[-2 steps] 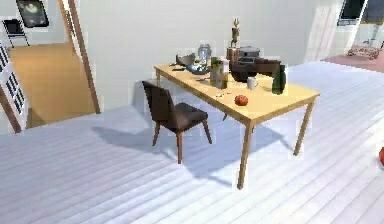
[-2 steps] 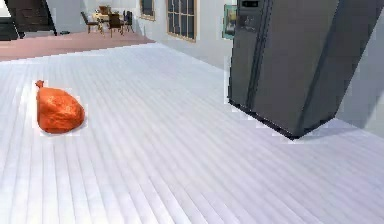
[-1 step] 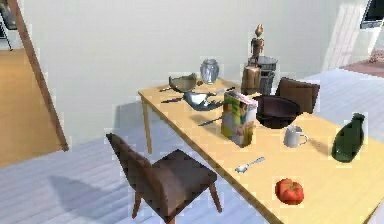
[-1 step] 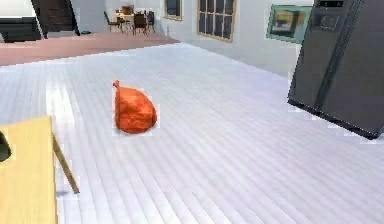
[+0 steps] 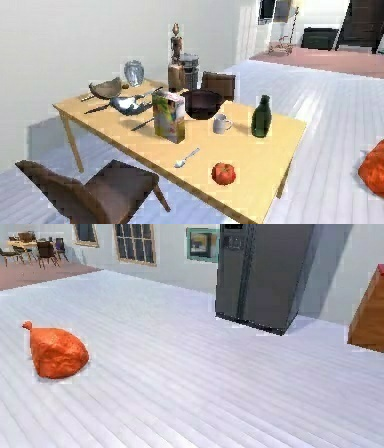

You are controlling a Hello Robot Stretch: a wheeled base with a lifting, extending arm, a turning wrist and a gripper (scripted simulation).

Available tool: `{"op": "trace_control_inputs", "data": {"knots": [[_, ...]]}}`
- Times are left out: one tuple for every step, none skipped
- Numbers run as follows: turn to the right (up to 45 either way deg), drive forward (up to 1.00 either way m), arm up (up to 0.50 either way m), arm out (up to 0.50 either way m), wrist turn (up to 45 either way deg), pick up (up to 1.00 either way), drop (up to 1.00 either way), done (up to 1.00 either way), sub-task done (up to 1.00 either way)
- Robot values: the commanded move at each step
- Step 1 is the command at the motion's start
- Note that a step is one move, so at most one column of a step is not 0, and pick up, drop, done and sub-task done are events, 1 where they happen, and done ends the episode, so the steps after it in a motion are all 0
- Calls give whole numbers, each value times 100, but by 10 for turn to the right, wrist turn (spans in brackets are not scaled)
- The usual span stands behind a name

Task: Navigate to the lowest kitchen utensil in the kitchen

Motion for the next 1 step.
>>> {"op": "trace_control_inputs", "data": {"knots": [[0, 0, 0, 0, 0, 0, 0, 100, 0]]}}
